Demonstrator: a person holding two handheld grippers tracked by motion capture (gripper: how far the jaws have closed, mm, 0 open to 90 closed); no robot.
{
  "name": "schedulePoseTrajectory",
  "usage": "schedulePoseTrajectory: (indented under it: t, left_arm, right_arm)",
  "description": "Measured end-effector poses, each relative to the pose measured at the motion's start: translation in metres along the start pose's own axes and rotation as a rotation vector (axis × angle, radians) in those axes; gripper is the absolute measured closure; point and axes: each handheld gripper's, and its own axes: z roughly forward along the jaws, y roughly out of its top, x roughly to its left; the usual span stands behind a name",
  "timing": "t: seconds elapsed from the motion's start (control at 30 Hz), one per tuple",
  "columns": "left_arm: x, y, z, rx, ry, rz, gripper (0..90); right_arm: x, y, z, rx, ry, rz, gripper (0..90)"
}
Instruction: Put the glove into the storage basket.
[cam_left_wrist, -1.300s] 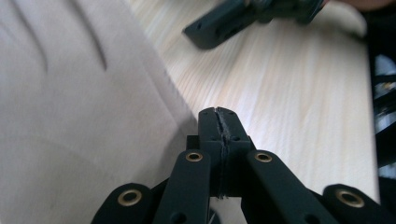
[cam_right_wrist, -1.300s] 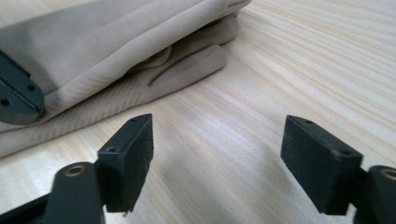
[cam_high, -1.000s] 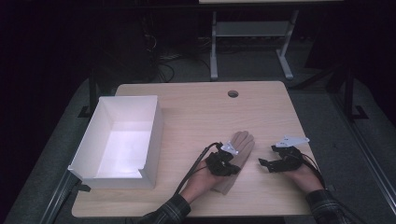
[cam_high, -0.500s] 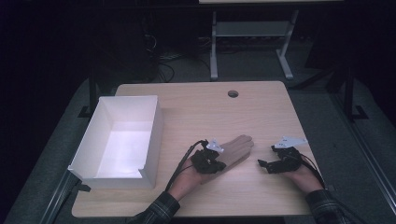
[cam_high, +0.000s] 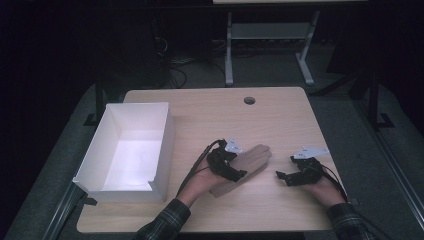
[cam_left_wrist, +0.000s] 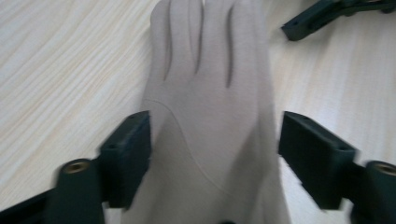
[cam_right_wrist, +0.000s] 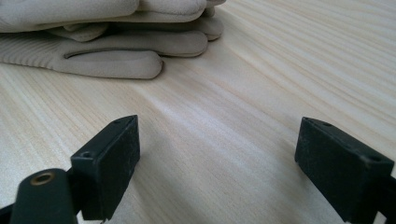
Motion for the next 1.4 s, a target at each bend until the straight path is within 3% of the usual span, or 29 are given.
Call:
schedulePoseTrajectory:
  t: [0.13,0.37,0.47,0.63,0.73,0.97,1.17,1.2,1.4]
  left_arm:
    - [0.005,0.0,0.012,-0.006,-0.007,-0.01,13.9]
    - [0.008,-0.006,0.022,0.011,-0.016,-0.026,13.4]
    - [0.007,-0.008,0.028,0.04,-0.017,-0.021,13.6]
    - [0.006,-0.011,0.03,0.031,-0.034,-0.036,14.9]
    - [0.004,-0.012,0.027,0.034,-0.046,-0.016,22.9]
    - [0.0,-0.013,0.024,0.008,-0.124,-0.033,59.8]
    - [0.001,-0.012,0.021,0.02,-0.14,-0.045,67.4]
    - [0.001,-0.011,0.02,0.014,-0.145,-0.062,67.6]
    - [0.004,-0.006,0.003,0.005,-0.138,-0.097,67.7]
  right_arm:
    - [0.0,0.0,0.0,0.0,0.0,0.0,13.6]
    - [0.0,0.0,0.0,0.0,0.0,-0.001,13.6]
    - [0.0,0.0,0.0,0.0,0.0,-0.001,13.6]
    - [0.0,0.0,0.0,0.0,0.0,0.001,13.7]
    - [0.0,0.0,0.0,0.0,0.0,0.001,13.7]
    - [0.001,0.0,0.0,-0.001,-0.001,0.005,13.7]
    - [0.001,0.0,0.0,-0.001,-0.001,0.004,13.7]
    - [0.001,0.0,0.0,-0.001,-0.001,0.004,13.6]
    - [0.001,0.0,0.0,-0.001,0.0,0.004,13.6]
